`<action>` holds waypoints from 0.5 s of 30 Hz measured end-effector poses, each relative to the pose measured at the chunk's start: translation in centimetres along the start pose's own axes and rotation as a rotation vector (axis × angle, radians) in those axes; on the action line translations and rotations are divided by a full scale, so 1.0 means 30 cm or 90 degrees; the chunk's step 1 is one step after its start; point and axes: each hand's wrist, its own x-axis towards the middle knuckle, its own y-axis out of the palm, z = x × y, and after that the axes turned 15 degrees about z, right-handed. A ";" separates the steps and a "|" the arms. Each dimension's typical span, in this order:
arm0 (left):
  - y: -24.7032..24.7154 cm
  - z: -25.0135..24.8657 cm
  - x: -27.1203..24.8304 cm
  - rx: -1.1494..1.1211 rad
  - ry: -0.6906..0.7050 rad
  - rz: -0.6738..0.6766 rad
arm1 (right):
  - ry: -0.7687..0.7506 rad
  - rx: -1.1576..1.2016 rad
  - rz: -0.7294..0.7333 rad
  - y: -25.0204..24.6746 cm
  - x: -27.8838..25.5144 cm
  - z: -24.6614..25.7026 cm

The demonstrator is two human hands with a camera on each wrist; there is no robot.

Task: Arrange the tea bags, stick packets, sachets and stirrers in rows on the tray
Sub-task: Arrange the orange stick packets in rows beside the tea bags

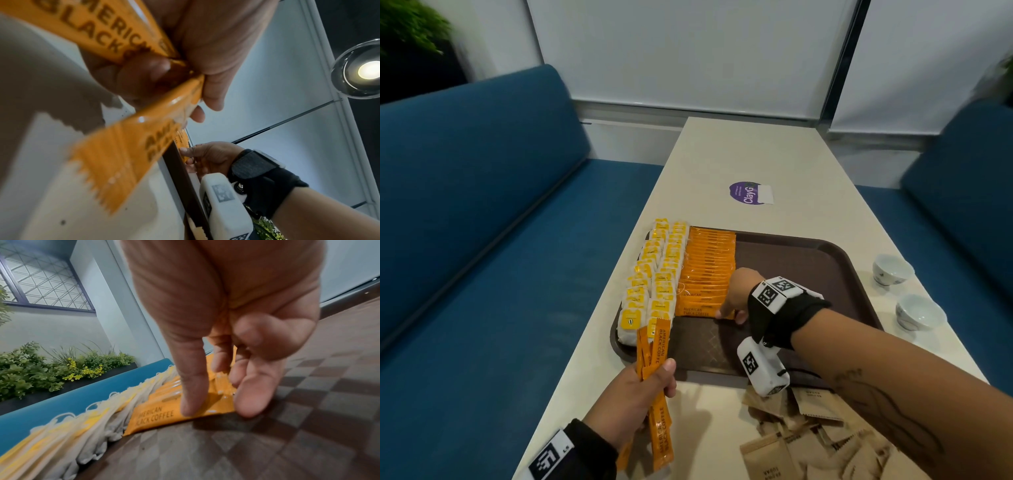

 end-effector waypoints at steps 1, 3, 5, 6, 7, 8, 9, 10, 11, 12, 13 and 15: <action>0.000 0.001 0.001 -0.005 -0.001 0.002 | -0.005 0.009 0.000 0.001 0.002 0.002; 0.000 0.006 0.002 -0.009 -0.002 0.008 | -0.018 0.021 -0.004 0.002 0.004 0.005; 0.002 0.008 0.004 -0.008 0.001 0.012 | -0.028 0.030 -0.008 0.005 0.005 0.004; 0.004 0.008 0.005 -0.006 0.006 0.014 | -0.030 0.040 -0.010 0.006 0.006 0.004; 0.005 0.008 0.006 -0.004 0.011 0.015 | -0.034 0.055 -0.010 0.007 0.007 0.003; 0.005 0.008 0.006 -0.006 0.016 0.018 | -0.037 0.068 -0.008 0.008 0.007 0.001; 0.006 0.007 0.006 -0.010 0.020 0.021 | -0.039 0.076 -0.006 0.009 0.007 0.000; 0.006 0.007 0.005 -0.010 0.024 0.024 | -0.040 0.080 -0.004 0.008 0.007 -0.003; 0.006 0.007 0.006 -0.009 0.025 0.025 | -0.042 0.080 -0.005 0.008 0.008 -0.006; 0.005 0.007 0.005 -0.007 0.026 0.025 | -0.042 0.079 -0.009 0.006 0.008 -0.009; 0.004 0.005 0.005 -0.010 0.027 0.028 | -0.043 0.083 -0.013 0.004 0.006 -0.014; 0.005 0.004 0.005 -0.019 0.031 0.039 | -0.047 0.110 -0.020 -0.005 -0.002 -0.024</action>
